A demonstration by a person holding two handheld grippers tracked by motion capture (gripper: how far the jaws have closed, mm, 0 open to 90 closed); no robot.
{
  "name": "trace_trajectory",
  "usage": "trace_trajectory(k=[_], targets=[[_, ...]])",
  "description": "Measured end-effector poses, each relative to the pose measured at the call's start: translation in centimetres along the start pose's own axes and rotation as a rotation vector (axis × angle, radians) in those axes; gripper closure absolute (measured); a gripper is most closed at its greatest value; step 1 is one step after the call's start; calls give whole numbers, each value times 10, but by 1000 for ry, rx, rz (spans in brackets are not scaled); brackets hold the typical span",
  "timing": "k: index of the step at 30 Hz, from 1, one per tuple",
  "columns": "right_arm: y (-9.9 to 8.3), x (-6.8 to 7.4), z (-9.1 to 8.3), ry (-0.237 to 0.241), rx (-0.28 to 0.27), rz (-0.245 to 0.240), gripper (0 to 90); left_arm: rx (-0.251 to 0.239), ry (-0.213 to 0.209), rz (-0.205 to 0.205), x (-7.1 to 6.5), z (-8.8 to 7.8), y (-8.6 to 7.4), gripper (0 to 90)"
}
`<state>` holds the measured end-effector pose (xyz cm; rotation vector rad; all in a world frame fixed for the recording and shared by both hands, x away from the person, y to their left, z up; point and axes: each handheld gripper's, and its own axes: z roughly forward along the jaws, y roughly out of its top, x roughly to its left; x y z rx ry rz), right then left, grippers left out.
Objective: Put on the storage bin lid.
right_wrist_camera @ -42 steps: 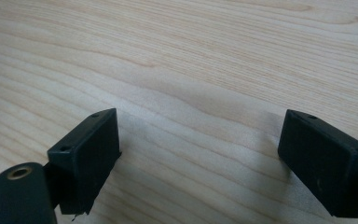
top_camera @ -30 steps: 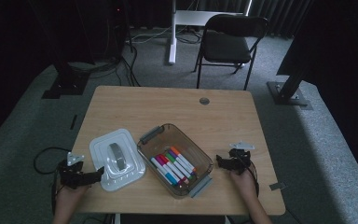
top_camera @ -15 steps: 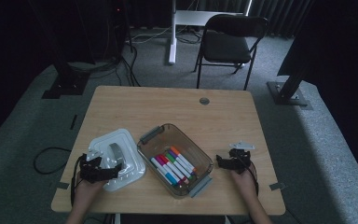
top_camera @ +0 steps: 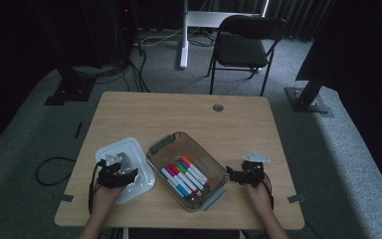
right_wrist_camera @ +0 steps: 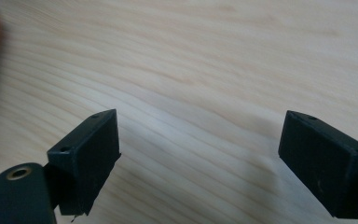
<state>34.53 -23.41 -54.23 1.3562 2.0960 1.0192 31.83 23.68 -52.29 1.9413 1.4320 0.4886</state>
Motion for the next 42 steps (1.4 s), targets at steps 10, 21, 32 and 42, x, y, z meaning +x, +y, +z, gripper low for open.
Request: trace_trajectory(k=[10,21,32,42], targets=[[2,19,2,125,-11,-45,118,15,-25,16,1,7,2,559],[1,26,1,179,-18,-53,118,5,-43,21,6,16,11,611],[0,30,0,217,-25,-57,127,-35,83,19,7,19,12,647],[-1,31,-2,252,-31,-53,132,-63,35,-7,19,11,13,696]])
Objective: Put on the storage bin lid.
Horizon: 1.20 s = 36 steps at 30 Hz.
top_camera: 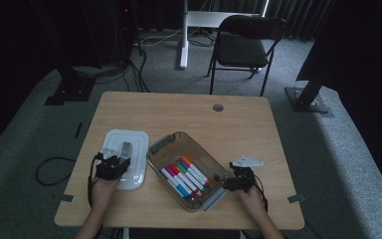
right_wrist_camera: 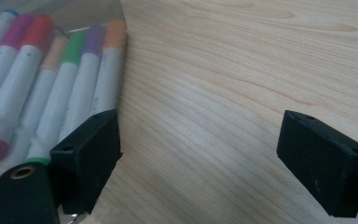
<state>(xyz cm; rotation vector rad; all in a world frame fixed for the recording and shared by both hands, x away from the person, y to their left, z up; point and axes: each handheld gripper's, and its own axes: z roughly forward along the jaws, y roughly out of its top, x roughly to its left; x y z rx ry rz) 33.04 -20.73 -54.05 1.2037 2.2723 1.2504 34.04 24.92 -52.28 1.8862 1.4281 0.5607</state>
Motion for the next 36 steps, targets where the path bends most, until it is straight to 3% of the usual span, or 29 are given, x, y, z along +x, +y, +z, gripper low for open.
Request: trace_trajectory(k=[5,9,14,19,25,32,36], targets=[[0,1,-1,-2,-11,-12,140,4,-38,7,3,-11,2,701],[-1,1,-1,3,-17,-17,142,1,-70,-18,9,-23,2,702],[-2,6,-1,48,-5,-40,141,2,-94,-21,14,-39,0,703],[-3,18,2,133,3,-91,139,-11,-117,-37,22,-66,-2,703],[0,34,11,175,13,-116,138,-32,-158,-12,25,-107,2,704],[0,51,17,199,36,-164,129,-75,-194,8,20,-136,10,705],[3,66,25,221,46,-189,124,-101,-265,9,17,-148,17,705]])
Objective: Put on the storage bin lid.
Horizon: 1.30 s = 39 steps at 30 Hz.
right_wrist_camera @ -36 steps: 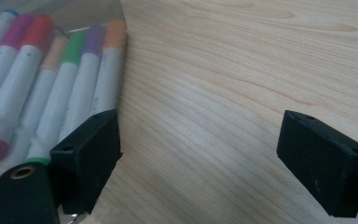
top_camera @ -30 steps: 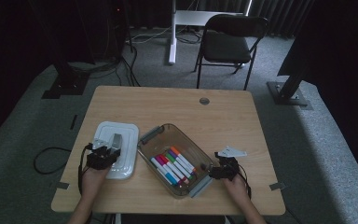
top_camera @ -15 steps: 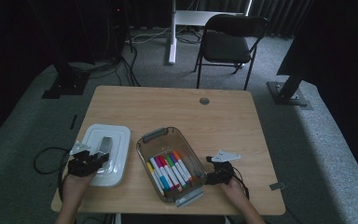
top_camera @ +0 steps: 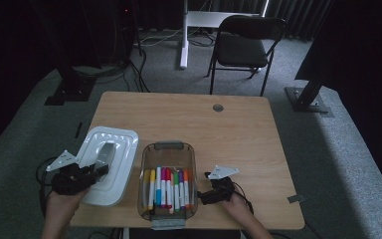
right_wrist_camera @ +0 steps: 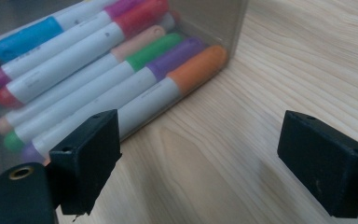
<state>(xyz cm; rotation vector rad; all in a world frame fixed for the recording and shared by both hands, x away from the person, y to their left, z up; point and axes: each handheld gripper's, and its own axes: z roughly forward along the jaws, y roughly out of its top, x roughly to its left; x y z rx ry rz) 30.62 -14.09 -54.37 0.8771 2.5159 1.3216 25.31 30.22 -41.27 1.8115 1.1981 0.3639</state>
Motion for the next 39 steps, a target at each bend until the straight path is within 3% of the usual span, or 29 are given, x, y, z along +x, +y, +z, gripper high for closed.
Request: trace_trajectory(k=[2,6,14,22,25,31,39], targets=[[3,3,4,-1,3,-12,124,-19,-39,9,-6,-5,6,705],[12,11,14,-12,1,-32,124,-28,-66,34,-16,-5,12,705],[27,22,35,2,-9,-49,122,14,-147,99,-41,15,18,706],[41,28,53,-24,-21,-29,123,36,-166,124,-53,26,19,706],[46,32,60,-22,-28,-37,122,43,-165,120,-54,30,18,706],[50,44,69,26,-26,-61,122,60,-158,105,-53,33,14,706],[47,47,67,36,-16,-88,120,85,-165,72,-50,34,10,706]])
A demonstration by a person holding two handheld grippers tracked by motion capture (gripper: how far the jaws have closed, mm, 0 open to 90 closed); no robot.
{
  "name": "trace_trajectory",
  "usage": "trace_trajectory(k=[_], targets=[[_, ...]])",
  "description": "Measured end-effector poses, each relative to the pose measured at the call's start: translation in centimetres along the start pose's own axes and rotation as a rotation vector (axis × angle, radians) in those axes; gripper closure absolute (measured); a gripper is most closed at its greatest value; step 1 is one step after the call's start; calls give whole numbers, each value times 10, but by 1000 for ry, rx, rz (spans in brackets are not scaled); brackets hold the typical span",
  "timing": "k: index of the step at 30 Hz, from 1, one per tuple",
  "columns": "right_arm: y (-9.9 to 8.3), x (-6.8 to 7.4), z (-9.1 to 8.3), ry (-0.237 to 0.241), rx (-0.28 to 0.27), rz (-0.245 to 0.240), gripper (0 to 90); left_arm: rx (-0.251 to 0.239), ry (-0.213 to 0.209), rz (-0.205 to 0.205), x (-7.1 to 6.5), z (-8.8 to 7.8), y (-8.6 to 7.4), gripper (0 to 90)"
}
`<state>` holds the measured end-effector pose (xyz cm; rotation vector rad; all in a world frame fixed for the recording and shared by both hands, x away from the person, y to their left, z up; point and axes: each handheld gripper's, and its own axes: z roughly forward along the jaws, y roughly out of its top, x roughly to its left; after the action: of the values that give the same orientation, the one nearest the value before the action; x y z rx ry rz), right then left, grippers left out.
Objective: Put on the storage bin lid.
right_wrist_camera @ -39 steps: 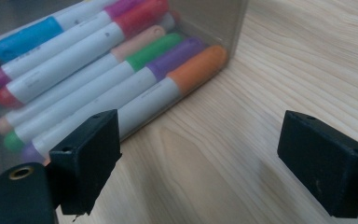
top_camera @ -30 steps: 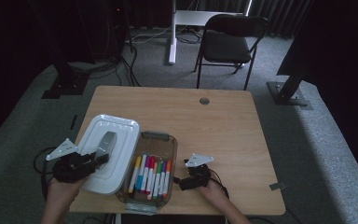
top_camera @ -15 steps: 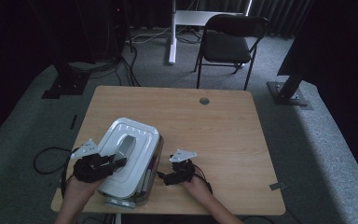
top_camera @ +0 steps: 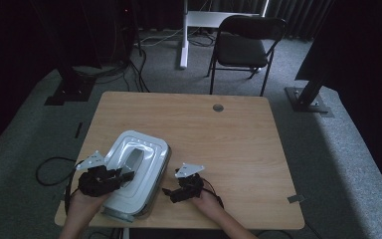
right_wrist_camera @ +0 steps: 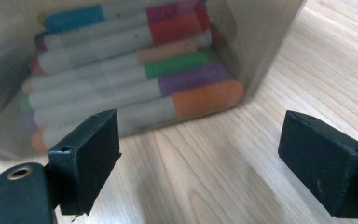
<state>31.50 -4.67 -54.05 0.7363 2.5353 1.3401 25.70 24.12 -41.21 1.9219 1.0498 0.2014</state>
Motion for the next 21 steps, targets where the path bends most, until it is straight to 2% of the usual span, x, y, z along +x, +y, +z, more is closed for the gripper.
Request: trace_trajectory(k=[9,11,17,19,21], targets=[[-4,-10,-11,-23,-12,23,120,8,-1,-22,-4,6,-2,704],[-5,-13,-13,-32,-14,27,120,12,5,-18,-5,6,-1,704],[-8,-18,-18,-46,-16,40,120,28,-13,-17,-8,12,-3,704],[-8,-19,-19,-50,-16,41,120,31,7,-2,-11,13,-3,703],[-9,-20,-20,-49,-16,48,120,25,9,-1,-11,13,-4,701]])
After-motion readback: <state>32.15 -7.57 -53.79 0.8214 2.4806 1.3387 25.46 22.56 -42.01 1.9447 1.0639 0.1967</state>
